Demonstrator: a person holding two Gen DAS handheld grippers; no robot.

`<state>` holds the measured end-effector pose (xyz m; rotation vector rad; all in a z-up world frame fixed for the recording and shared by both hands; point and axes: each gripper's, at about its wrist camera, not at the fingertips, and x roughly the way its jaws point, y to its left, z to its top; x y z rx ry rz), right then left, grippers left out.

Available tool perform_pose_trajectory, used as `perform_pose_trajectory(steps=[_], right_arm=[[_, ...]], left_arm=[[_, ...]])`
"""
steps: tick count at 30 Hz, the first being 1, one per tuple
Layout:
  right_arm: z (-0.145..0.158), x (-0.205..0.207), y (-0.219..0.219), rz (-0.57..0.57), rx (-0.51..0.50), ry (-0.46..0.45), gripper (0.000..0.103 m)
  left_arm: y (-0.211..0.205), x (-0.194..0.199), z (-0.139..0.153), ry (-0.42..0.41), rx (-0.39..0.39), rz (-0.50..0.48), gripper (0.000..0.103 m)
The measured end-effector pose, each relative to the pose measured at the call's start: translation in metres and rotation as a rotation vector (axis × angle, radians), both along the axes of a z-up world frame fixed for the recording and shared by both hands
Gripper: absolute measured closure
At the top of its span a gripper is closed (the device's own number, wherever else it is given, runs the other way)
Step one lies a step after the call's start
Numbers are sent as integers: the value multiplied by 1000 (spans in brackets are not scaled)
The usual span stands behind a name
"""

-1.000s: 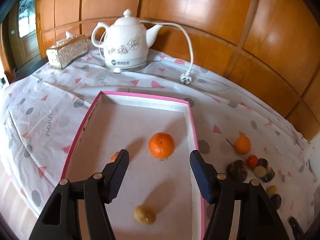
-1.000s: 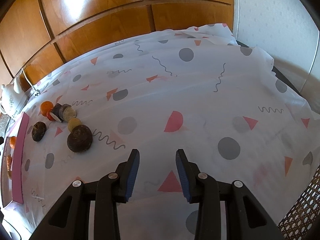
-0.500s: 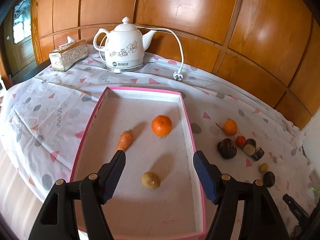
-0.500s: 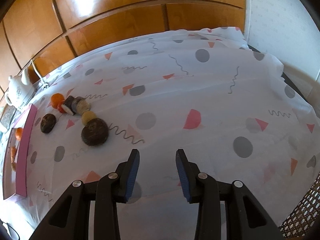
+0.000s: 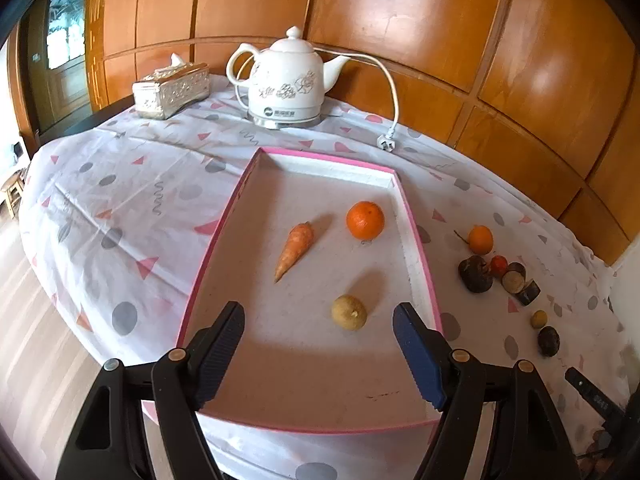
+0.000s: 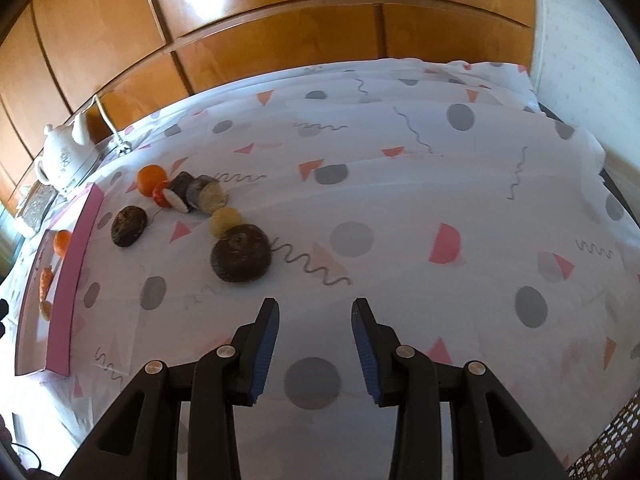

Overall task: Organize fruits
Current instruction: 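Move the right tool to the sliced dark root piece and grasp it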

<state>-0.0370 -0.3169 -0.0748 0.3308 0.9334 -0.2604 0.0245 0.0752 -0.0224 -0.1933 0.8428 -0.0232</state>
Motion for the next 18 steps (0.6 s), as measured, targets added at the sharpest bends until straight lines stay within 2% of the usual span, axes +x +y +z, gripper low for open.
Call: perform_pose_trajectory(steps=[5,13,18], right_arm=[[1,15,10,54,12,6,65],[10,59,32,180,-30,3,65],[10,89,41,254,-68,14,65]], left_arm=[[5,-4,2,-13,-6,16,26],[9,-12,5,-31,0,24,26],[21,-15,4,-29,-13,65,24]])
